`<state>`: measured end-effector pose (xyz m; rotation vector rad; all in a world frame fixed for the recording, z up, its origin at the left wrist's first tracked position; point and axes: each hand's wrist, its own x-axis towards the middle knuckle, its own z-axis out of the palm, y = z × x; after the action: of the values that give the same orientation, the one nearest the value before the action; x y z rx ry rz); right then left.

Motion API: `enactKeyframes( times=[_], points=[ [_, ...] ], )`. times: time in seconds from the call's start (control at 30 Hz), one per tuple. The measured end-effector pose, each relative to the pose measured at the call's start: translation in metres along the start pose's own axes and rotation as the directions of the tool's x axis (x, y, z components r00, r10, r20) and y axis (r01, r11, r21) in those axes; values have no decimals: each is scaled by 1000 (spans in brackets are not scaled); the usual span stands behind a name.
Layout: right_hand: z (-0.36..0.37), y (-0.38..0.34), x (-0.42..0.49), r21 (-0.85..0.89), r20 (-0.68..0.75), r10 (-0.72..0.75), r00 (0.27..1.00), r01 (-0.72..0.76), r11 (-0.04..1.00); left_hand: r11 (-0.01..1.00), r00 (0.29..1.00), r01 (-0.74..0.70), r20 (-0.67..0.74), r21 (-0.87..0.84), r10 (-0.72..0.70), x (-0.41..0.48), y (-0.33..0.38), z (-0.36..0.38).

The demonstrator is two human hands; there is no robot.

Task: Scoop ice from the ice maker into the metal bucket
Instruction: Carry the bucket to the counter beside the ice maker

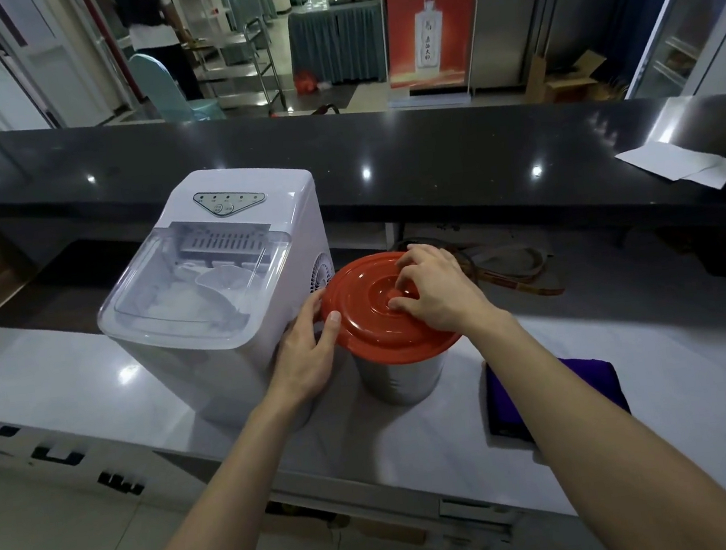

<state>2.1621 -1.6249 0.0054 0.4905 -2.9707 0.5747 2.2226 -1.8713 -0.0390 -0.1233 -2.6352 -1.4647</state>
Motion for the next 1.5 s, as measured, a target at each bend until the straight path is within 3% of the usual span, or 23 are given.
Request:
enactKeyframes(
  times=[0.33, 0.43, 0.73, 0.97, 1.33, 1.5],
  points=[
    [-9, -2, -9, 63, -60, 0, 998, 4, 998, 996, 972, -87, -217, 5, 86, 0, 14, -3],
    [-7, 1, -14, 126, -82, 22, 996, -12, 992, 991, 975, -85, -213, -107, 61, 5, 13, -2],
    [-7, 19, -28, 203, 11, 306, 952, -302, 931, 983, 981, -53, -194, -174, 19, 8, 13, -3],
    [-21, 20, -32, 208, -54, 302, 952, -285, 936, 974, 984, -41, -176, -222, 2, 16, 23, -8],
    [-62, 27, -48, 316, -306, 282, 909, -182, 931, 959, 978, -199, -105, -203, 180, 40, 43, -10],
    [-76, 40, -48, 524, -360, 400, 843, -172, 834, 959, 968, -242, -105, -150, 228, 66, 59, 0]
  ],
)
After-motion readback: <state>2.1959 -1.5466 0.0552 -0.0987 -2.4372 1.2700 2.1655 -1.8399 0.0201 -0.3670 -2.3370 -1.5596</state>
